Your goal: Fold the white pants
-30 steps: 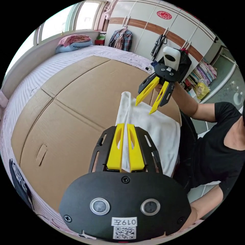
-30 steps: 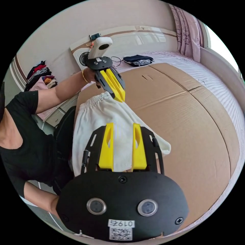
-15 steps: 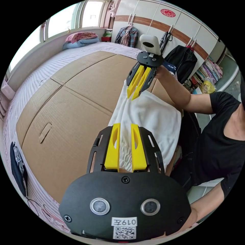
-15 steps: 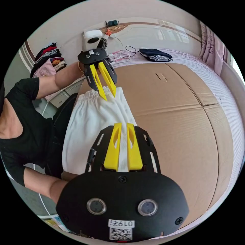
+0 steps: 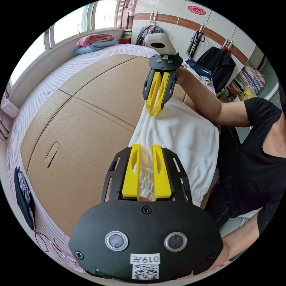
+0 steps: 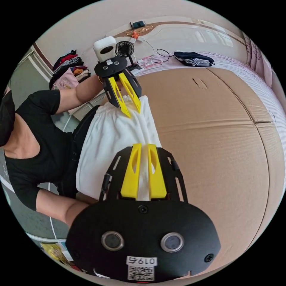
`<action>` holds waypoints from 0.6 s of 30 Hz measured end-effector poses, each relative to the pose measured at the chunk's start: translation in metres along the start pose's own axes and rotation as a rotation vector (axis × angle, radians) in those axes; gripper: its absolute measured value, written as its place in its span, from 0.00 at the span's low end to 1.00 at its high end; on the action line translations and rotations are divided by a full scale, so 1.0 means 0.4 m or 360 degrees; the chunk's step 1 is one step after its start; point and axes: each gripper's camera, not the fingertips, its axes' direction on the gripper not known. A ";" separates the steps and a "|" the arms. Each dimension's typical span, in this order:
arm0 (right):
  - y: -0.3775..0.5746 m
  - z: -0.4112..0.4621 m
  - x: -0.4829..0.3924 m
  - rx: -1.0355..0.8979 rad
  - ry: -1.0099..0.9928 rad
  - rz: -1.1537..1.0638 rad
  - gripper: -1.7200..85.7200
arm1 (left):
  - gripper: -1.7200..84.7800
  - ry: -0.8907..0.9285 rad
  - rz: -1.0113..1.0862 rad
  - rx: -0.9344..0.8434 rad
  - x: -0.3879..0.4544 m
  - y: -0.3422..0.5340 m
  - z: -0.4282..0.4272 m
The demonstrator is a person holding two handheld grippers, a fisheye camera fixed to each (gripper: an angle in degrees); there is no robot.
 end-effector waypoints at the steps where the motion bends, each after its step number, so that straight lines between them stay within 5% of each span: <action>1: 0.002 -0.007 0.003 0.0018 -0.0043 -0.0008 0.08 | 0.08 0.0012 0.0004 -0.0006 0.001 0.000 0.000; 18: -0.005 -0.174 0.028 0.0210 -0.0050 -0.0016 0.02 | 0.03 -0.0002 -0.0034 0.0020 0.052 0.018 -0.080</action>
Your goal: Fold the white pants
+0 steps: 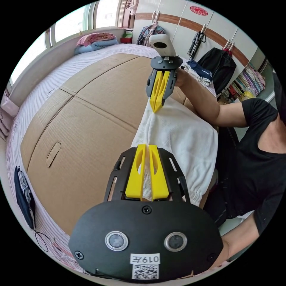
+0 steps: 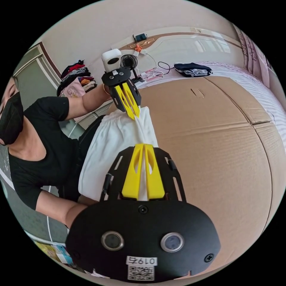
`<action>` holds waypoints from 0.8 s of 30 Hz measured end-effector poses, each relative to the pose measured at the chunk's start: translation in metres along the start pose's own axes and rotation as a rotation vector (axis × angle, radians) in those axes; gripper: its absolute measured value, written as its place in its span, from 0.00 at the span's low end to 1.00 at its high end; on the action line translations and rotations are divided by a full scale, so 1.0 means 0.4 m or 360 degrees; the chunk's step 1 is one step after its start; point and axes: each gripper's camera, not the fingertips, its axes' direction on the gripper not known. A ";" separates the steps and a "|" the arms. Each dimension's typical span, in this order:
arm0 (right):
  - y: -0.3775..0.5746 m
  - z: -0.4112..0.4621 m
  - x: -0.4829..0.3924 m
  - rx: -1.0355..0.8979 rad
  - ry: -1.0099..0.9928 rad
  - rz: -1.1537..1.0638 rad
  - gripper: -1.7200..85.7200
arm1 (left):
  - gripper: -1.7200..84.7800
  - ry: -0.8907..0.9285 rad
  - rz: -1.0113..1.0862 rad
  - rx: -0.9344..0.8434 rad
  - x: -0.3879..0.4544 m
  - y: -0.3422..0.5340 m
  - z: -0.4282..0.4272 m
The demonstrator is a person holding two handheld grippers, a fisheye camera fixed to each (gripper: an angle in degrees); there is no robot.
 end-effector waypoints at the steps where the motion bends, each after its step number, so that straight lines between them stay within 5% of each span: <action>1: -0.005 -0.004 0.005 0.0004 -0.0004 0.0014 0.02 | 0.03 0.0001 -0.0007 -0.0001 0.001 0.001 -0.003; 11: 0.031 -0.104 0.002 -0.0069 -0.0087 0.0087 0.11 | 0.03 -0.0001 -0.0054 -0.0097 0.040 -0.005 0.003; 24: 0.011 -0.180 -0.072 -0.0089 0.0017 0.0016 0.03 | 0.03 -0.0047 -0.0023 -0.0036 0.143 0.000 -0.047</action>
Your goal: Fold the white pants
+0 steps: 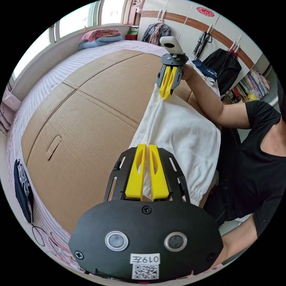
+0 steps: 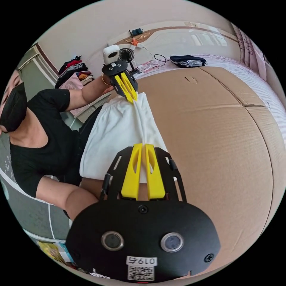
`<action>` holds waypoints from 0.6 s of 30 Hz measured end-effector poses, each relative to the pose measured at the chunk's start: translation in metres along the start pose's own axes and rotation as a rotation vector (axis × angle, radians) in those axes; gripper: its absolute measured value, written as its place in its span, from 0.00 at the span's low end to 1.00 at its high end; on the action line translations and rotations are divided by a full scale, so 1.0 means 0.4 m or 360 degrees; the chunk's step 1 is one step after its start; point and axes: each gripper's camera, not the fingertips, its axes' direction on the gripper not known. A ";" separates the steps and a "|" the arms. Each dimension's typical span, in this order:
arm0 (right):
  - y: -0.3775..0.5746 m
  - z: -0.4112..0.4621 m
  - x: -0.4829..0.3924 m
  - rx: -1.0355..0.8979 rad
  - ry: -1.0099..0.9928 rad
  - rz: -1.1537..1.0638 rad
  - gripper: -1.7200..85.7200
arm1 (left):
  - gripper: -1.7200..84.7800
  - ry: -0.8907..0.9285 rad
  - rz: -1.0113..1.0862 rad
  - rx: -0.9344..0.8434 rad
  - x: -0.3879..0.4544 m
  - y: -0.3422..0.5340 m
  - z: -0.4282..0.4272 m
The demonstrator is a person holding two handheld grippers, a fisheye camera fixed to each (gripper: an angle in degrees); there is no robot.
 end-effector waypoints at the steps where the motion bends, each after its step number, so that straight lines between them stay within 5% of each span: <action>1: 0.002 -0.014 -0.019 0.0029 -0.0010 -0.0050 0.02 | 0.03 -0.0020 0.0024 0.0008 0.012 0.001 -0.005; 18: -0.067 -0.066 -0.134 -0.0004 -0.0118 -0.0257 0.01 | 0.03 -0.0523 0.0540 -0.0142 0.281 -0.009 -0.021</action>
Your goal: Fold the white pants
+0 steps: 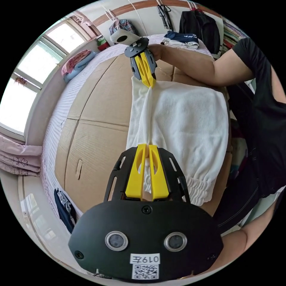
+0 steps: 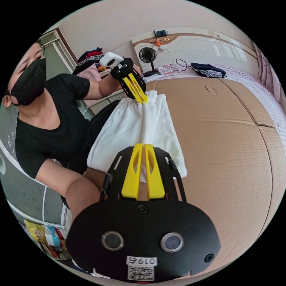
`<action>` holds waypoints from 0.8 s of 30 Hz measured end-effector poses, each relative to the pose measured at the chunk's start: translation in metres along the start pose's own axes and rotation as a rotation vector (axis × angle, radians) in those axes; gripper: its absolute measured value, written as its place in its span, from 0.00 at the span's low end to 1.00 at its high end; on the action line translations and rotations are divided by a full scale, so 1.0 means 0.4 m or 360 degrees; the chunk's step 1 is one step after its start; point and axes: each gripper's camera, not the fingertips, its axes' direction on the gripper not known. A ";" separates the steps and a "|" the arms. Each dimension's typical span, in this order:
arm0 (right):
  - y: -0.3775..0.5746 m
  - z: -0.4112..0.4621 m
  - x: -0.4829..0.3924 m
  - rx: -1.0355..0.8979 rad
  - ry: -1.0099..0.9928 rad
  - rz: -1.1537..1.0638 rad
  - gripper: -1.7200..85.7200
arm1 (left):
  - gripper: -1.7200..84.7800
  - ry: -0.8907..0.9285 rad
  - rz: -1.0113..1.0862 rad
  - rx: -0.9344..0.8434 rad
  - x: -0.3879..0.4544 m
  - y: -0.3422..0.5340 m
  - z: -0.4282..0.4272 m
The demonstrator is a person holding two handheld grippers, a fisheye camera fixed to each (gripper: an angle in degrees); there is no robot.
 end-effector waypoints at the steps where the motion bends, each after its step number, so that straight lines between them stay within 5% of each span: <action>1: -0.009 -0.001 -0.004 -0.0009 0.0015 -0.0002 0.01 | 0.03 -0.0018 0.0010 -0.0008 0.005 -0.002 -0.001; 7: -0.030 -0.049 0.037 0.0125 0.0127 0.0190 0.01 | 0.03 0.0015 -0.0213 0.0007 -0.052 0.008 -0.013; 14: -0.095 0.006 0.091 -0.0054 0.0094 0.0339 0.01 | 0.03 0.0376 -0.0639 -0.0106 -0.190 0.063 0.062; 24: -0.127 -0.041 0.071 0.0043 0.0115 0.0311 0.01 | 0.03 0.0429 -0.0680 -0.0001 -0.221 0.126 0.064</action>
